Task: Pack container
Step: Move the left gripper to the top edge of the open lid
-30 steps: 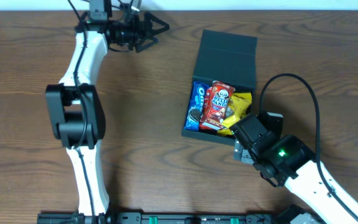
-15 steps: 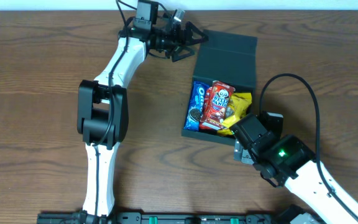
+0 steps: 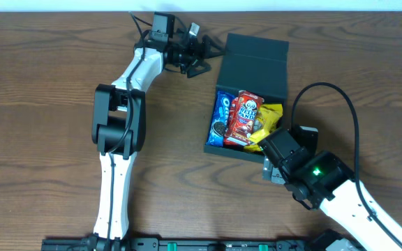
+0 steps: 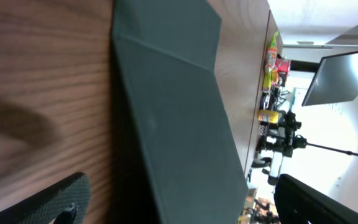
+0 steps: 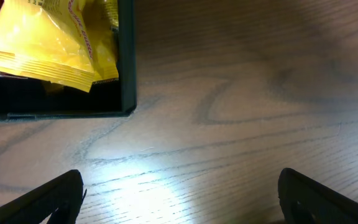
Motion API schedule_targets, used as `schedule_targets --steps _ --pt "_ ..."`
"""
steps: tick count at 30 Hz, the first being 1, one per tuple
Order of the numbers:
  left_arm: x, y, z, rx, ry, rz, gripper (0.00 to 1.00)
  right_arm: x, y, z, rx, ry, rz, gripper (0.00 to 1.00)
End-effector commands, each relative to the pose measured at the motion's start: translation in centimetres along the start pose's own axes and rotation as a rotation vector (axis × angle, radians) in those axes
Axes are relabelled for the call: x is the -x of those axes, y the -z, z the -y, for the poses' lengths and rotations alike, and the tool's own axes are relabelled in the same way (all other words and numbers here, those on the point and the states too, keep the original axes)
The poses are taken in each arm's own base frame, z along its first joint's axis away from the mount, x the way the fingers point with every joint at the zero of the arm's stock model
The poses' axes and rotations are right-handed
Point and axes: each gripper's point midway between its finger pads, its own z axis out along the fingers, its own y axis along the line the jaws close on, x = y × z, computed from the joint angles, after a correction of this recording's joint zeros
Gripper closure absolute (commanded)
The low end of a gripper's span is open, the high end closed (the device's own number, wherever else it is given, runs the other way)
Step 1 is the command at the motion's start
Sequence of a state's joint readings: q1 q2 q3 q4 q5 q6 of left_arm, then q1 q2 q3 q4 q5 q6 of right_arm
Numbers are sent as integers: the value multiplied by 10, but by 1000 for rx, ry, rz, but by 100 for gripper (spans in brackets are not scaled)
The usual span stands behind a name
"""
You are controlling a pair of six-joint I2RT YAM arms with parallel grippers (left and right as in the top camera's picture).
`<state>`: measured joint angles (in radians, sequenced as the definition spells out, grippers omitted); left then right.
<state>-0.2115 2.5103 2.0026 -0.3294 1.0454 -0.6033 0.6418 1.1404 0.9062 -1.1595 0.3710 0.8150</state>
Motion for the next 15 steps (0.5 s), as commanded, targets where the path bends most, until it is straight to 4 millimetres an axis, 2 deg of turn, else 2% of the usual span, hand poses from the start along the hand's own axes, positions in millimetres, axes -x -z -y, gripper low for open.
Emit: schedule_targets --steps 1,8,15 --pt "2 -7 9 -8 -14 10 5 1 1 2 -7 -11 15 1" --pt "4 -19 20 -16 -36 30 5 1 1 1 -6 -10 12 1" --pt "4 -25 19 9 -22 44 5 1 1 2 -6 -10 12 1"
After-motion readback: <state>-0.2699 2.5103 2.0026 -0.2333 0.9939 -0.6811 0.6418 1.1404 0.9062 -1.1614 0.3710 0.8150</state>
